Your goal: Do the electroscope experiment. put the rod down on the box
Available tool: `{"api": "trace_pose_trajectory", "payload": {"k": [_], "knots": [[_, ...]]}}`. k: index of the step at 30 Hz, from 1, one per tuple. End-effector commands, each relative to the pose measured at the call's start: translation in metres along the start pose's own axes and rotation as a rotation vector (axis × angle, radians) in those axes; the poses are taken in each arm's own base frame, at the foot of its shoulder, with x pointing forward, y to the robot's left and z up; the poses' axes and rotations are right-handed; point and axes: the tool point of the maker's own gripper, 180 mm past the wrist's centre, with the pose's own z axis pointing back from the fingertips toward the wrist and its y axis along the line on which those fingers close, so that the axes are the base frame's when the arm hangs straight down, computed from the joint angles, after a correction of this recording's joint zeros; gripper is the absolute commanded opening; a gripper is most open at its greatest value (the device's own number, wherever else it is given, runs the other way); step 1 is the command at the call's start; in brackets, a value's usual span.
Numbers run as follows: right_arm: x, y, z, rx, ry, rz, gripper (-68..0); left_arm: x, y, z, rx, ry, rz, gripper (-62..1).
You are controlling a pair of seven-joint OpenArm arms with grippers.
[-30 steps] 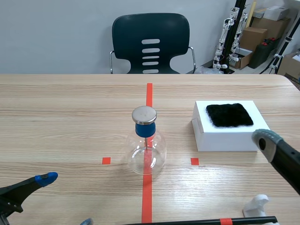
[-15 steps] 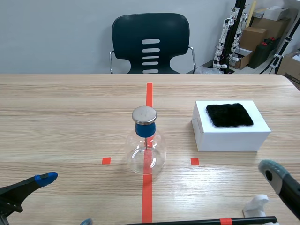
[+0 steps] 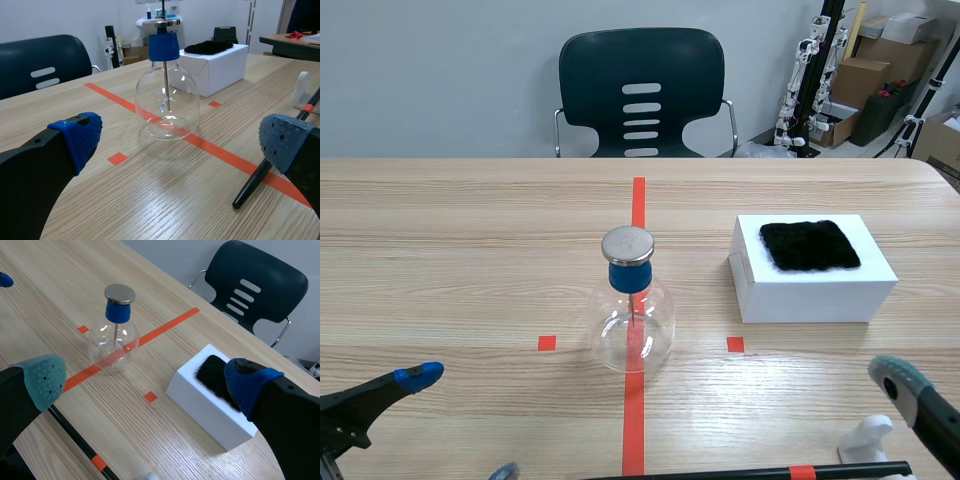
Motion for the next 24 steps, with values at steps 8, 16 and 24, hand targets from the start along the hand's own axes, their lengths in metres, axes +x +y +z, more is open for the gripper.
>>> {"api": "trace_pose_trajectory", "payload": {"k": [8,16,24], "knots": [[0.0042,-0.0028,0.0007,-0.007,-0.019,-0.003,0.4,0.0049,0.0016,-0.0015,-0.001,-0.018,-0.003,1.4],[0.0042,-0.0028,0.0007,-0.007,-0.019,-0.003,0.4,-0.0016,0.0017,-0.0016,-0.001,0.018,-0.003,1.4],[0.0042,-0.0028,0.0007,-0.007,-0.019,-0.003,0.4,-0.0018,0.0017,-0.0016,-0.001,0.019,-0.003,1.4]]}}
